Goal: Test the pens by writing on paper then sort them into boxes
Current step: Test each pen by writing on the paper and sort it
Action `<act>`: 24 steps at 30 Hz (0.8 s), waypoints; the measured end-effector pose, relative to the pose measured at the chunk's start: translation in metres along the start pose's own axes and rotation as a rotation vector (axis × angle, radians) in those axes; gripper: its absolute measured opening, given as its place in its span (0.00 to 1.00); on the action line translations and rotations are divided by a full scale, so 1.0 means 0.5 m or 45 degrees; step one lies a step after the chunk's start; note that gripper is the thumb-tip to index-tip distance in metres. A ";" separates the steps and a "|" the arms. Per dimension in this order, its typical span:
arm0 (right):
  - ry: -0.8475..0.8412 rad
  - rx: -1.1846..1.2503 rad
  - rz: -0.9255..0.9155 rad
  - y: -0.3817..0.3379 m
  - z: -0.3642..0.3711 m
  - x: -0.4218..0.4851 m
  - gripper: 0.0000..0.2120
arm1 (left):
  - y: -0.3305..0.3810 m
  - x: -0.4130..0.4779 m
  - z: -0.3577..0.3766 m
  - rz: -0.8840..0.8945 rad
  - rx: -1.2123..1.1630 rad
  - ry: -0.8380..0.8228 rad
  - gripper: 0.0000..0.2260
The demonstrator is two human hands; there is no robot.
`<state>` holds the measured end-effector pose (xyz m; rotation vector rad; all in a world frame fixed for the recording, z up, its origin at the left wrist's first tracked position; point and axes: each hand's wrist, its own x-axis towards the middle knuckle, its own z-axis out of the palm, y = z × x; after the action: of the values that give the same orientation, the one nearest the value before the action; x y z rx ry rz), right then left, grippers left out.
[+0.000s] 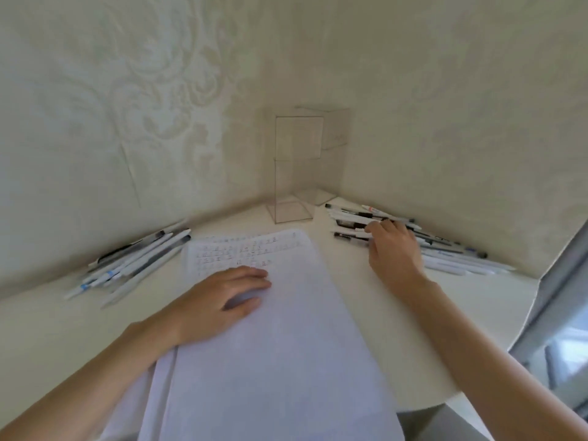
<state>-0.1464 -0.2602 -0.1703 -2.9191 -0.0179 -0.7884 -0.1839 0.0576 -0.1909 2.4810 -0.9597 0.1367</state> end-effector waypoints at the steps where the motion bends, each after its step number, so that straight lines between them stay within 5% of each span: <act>1: -0.009 -0.030 0.051 0.010 0.004 -0.001 0.12 | 0.002 0.000 0.001 -0.006 -0.009 0.010 0.31; 6: -0.117 -0.115 0.082 0.012 0.032 0.017 0.15 | 0.002 0.002 0.002 0.009 -0.040 0.050 0.31; 15: 0.032 0.016 0.000 -0.005 0.041 0.023 0.15 | 0.013 0.003 -0.003 0.019 -0.041 0.053 0.31; 18: 0.208 0.117 -0.110 -0.039 0.021 0.017 0.20 | 0.014 0.002 -0.003 0.015 -0.027 0.036 0.32; 21: 0.423 0.168 -0.260 -0.102 0.004 0.012 0.09 | 0.018 0.003 -0.005 0.008 -0.014 0.025 0.32; 24: 0.468 0.234 -0.333 -0.176 0.006 0.018 0.21 | 0.024 0.003 -0.008 -0.023 0.016 0.001 0.27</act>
<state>-0.1407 -0.1728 -0.1586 -2.5879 -0.4216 -1.2775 -0.1905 0.0505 -0.1822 2.4998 -0.9385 0.1381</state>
